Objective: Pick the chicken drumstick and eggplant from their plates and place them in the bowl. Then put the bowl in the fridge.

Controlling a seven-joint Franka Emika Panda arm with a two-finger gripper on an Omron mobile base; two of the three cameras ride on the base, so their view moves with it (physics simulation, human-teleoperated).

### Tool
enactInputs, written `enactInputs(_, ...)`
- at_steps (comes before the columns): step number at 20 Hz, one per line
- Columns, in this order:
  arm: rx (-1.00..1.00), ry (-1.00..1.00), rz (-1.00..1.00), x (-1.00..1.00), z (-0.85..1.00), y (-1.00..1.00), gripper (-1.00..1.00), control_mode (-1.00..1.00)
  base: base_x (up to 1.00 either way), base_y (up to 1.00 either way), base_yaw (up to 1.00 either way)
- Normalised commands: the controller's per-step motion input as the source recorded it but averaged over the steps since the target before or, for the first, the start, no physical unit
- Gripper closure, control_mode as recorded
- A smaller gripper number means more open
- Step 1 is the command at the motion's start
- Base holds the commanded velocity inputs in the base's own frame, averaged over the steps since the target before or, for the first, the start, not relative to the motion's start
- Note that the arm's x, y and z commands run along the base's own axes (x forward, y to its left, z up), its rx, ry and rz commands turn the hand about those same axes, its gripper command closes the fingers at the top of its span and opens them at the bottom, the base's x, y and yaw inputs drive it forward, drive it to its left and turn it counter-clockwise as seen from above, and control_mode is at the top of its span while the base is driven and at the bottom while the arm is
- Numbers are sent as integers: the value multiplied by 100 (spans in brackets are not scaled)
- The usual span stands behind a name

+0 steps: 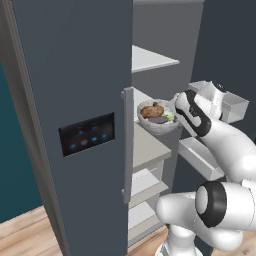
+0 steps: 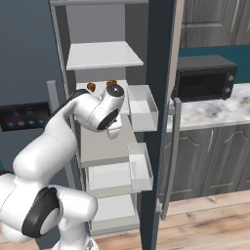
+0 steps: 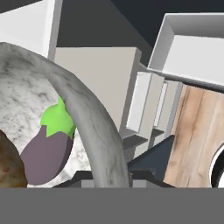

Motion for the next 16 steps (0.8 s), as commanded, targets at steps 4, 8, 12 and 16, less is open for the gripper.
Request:
enactInputs(4,0,0,-17,15,34,0,100,-100,0,0,0)
enactInputs(8,1,-6,-2,21,23,0,100,-100,0,0,0)
enactInputs(12,1,-4,0,23,6,0,100,-100,0,0,0)
enactInputs(16,0,-5,4,37,0,0,100,-100,0,0,0)
